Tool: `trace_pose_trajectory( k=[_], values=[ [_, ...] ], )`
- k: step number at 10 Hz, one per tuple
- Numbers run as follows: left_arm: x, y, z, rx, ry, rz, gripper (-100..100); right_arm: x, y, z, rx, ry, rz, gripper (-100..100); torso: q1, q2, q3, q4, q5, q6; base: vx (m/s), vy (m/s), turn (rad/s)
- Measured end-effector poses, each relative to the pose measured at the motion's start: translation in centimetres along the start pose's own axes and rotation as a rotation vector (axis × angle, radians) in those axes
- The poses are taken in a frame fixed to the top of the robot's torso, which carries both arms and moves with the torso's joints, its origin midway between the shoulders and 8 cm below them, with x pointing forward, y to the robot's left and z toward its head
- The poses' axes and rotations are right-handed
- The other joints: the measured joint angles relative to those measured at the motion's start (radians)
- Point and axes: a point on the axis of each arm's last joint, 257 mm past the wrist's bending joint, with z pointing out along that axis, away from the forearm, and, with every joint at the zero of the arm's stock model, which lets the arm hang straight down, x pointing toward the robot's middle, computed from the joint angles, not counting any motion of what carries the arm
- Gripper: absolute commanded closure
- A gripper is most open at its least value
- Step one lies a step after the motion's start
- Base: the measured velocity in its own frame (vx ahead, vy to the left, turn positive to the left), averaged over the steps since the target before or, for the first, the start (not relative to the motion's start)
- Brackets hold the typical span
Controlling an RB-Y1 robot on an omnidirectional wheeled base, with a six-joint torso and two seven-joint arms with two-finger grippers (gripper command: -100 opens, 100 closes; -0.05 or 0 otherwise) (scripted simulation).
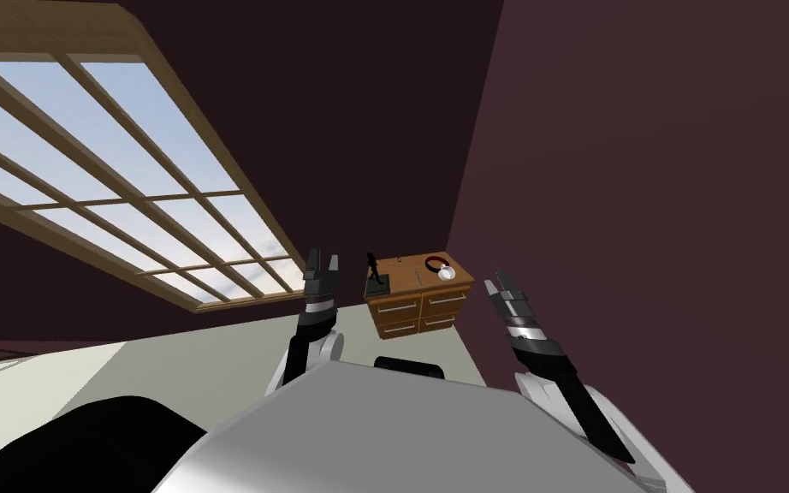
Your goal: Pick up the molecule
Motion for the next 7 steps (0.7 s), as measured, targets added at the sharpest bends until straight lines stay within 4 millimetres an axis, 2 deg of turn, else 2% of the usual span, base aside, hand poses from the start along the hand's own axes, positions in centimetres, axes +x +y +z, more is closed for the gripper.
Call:
trace_pose_trajectory(
  k=[5,7],
  values=[
    [0.0,0.0,0.0,0.000,0.000,0.000,0,-0.9,-5.2,-2.2,0.124,0.083,-0.074,-100,-0.001,-0.001,0.000,0.000,0.000,0.000,-0.124,0.096,0.167],
    [0.0,0.0,0.0,0.000,0.000,0.000,0,-1.6,-7.2,-3.0,0.173,0.112,-0.108,-100,-0.002,-0.001,0.000,0.000,0.000,0.000,-0.082,0.076,0.103]
  ],
)
